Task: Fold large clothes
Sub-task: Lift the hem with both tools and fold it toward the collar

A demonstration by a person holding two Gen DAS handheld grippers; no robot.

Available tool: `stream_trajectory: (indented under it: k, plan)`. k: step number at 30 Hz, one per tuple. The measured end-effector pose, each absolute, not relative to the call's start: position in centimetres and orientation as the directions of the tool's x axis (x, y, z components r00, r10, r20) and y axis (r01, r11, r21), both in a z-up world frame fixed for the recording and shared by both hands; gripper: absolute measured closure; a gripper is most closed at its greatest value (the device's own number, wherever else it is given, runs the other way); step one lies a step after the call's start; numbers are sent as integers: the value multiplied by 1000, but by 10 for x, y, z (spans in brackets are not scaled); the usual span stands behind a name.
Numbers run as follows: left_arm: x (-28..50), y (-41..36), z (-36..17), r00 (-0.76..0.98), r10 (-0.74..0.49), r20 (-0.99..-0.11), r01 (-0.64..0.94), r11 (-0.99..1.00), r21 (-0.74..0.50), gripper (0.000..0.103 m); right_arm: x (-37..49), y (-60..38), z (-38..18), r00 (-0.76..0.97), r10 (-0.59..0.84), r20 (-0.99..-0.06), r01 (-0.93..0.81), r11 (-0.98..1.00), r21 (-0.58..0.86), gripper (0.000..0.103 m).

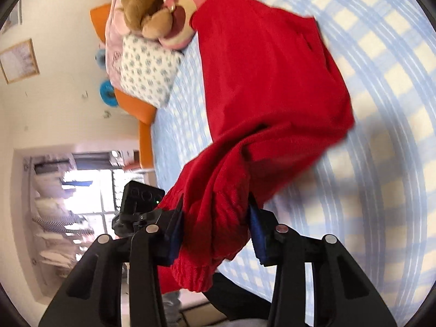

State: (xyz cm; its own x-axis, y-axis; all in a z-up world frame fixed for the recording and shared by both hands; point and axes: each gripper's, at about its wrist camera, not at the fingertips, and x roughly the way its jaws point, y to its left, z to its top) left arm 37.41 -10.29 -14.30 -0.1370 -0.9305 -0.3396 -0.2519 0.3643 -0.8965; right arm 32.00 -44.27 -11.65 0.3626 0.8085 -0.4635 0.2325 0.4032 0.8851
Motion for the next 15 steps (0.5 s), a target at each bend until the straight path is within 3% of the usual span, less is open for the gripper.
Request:
stream_trajectory:
  k: [2, 6, 10, 15]
  plan:
    - [394, -103, -139, -118, -936, -332, -268, 352, -897, 46, 339, -445, -116, 377, 805, -458, 245, 390, 888, 62]
    - [436, -102, -145, -80, -955, -287, -320, 297, -900, 35, 380, -458, -127, 401, 793, -458, 291, 364, 885, 61]
    - [483, -106, -161, -30, -963, -267, -377, 258, -889, 33, 416, -470, -151, 432, 779, -455, 350, 320, 880, 60]
    - [523, -110, -189, 5, -957, -289, -438, 258, -861, 33, 450, -482, -180, 471, 757, -454, 414, 265, 871, 46]
